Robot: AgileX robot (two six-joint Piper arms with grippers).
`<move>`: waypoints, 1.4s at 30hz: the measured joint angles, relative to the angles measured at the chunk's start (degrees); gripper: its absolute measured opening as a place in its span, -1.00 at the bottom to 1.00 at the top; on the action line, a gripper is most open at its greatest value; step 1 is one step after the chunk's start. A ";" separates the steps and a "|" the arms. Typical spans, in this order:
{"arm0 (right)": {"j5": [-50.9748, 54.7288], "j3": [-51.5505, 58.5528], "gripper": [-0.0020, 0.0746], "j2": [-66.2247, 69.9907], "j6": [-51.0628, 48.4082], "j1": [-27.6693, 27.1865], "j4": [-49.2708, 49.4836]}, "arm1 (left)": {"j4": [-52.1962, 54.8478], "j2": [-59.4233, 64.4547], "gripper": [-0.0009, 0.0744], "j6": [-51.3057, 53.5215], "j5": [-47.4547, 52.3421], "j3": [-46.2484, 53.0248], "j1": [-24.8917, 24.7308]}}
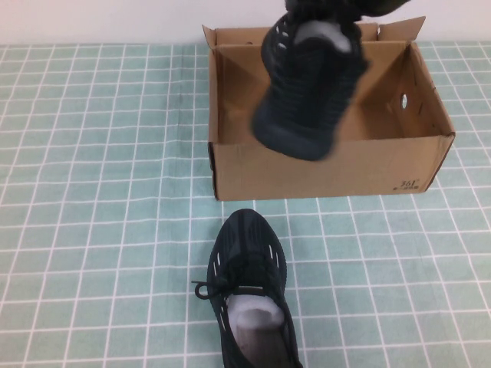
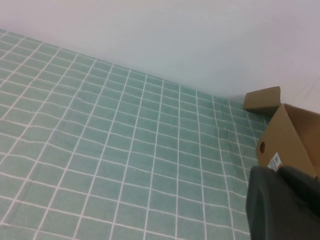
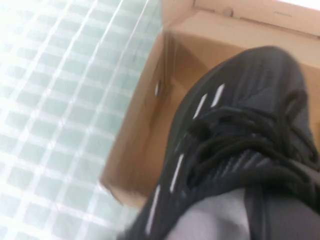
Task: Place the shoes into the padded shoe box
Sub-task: Place the shoe in the shoe box
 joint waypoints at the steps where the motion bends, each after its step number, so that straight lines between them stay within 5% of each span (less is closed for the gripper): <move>1: -1.07 0.00 -0.96 0.62 1.83 -0.33 0.00 | 0.00 0.00 -0.99 0.00 0.00 0.00 0.00; 11: -3.01 0.00 -0.97 6.05 5.96 -6.78 4.21 | -0.25 0.00 -0.99 0.00 0.68 0.00 0.00; 21: -6.38 0.00 -0.97 11.18 3.36 -14.04 19.30 | -3.67 0.00 -0.99 0.00 4.76 0.00 0.00; 42: -22.38 0.00 -0.97 17.08 -2.75 -14.78 24.41 | -4.51 0.00 -0.99 0.00 5.12 0.00 0.00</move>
